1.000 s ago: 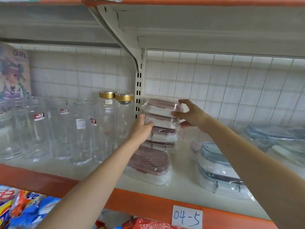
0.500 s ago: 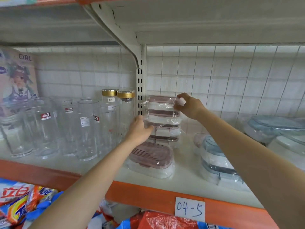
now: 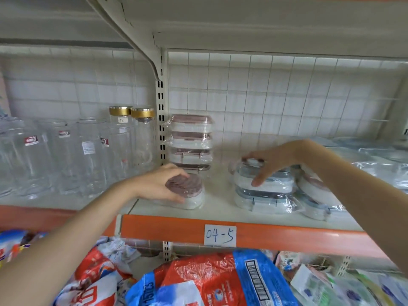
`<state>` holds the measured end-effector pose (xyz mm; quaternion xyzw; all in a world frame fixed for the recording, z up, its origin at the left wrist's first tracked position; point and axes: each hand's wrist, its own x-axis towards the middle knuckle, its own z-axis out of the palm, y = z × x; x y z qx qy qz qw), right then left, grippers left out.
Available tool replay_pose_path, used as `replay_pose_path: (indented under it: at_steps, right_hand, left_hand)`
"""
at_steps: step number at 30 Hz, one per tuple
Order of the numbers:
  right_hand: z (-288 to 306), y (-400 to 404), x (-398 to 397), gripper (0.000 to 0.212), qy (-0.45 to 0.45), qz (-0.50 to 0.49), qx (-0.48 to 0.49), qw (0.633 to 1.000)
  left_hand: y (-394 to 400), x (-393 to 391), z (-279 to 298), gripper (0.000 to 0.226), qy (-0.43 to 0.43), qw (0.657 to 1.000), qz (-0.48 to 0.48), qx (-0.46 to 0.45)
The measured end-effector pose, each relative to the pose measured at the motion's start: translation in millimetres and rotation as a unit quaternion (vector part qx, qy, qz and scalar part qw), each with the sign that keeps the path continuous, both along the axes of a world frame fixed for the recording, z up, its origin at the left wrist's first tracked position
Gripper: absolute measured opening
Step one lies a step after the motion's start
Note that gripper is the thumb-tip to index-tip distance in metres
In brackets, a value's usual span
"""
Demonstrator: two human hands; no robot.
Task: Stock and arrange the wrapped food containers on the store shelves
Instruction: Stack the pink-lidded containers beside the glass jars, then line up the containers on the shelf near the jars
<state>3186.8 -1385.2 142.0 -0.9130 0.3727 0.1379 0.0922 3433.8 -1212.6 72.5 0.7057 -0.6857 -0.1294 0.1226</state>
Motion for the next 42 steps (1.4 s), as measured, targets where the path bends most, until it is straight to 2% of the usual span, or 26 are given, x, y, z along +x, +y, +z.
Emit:
replay_pose_path:
  at_steps: [2,8,10,13,15,18,21,25,27,31,34,36,38,40,42]
  right_hand:
    - [-5.7,2.8,-5.7,0.108,-0.014,0.0,-0.005,1.0]
    - [-16.0,17.9,-10.5,0.093,-0.089,0.032,-0.013,0.995]
    - [-20.1,23.7,-11.9,0.091,-0.095,0.042,-0.026,0.994]
    - [-18.9,28.7,-15.9,0.086,-0.096,0.045,-0.02,0.994]
    - [-9.5,25.9,-16.7,0.07,-0.132,-0.003,0.032,0.991]
    - [2.4,10.2,-10.2,0.04,-0.197,-0.071,-0.007,0.978]
    - [2.0,-11.5,0.8,0.036,-0.223,-0.123,-0.039,0.966]
    - [-2.3,-46.0,20.4,0.035,-0.225,-0.148,-0.012,0.963]
    - [-3.6,-58.8,32.0,0.039,-0.197,-0.13,-0.007,0.972]
    - [-17.7,-77.1,45.1,0.07,-0.06,-0.1,0.03,0.993]
    - [-37.7,-82.6,48.9,0.067,0.026,-0.074,0.01,0.997]
    - [-45.2,-83.6,50.2,0.062,0.008,-0.049,-0.019,0.999]
    - [-37.6,-80.6,49.1,0.058,-0.061,-0.048,-0.019,0.997]
    - [-18.5,-74.1,46.2,0.068,-0.164,-0.056,-0.026,0.984]
    - [6.7,-65.8,41.3,0.076,-0.199,-0.054,-0.09,0.974]
  left_hand:
    - [-3.2,-5.6,-5.6,0.061,-0.043,0.998,0.022,-0.049]
    - [-15.4,-24.6,-6.9,0.059,-0.148,0.982,0.095,-0.066]
    - [-16.7,-38.4,-7.0,0.073,-0.099,0.989,0.067,-0.085]
    - [-20.5,-71.7,-4.8,0.11,0.077,0.992,-0.012,-0.095]
    - [-31.9,-91.7,-2.1,0.119,0.105,0.987,-0.031,-0.115]
    - [-53.6,-109.0,-2.3,0.106,0.124,0.982,-0.058,-0.133]
    - [-69.2,-110.8,-6.6,0.086,0.082,0.981,-0.09,-0.15]
    - [-68.8,-92.6,-1.9,0.079,0.093,0.977,-0.121,-0.148]
    - [-62.2,-76.7,2.0,0.074,0.09,0.977,-0.135,-0.139]
    - [-48.7,-49.1,7.0,0.072,0.068,0.981,-0.136,-0.117]
    - [-45.6,-45.2,8.4,0.073,0.06,0.982,-0.14,-0.113]
    - [-45.5,-44.9,7.1,0.074,0.054,0.982,-0.141,-0.112]
    - [-45.6,-45.1,4.4,0.077,0.057,0.983,-0.135,-0.109]
    - [-49.0,-48.4,1.2,0.082,0.062,0.984,-0.128,-0.111]
    - [-58.6,-55.0,-0.5,0.086,0.066,0.986,-0.111,-0.109]
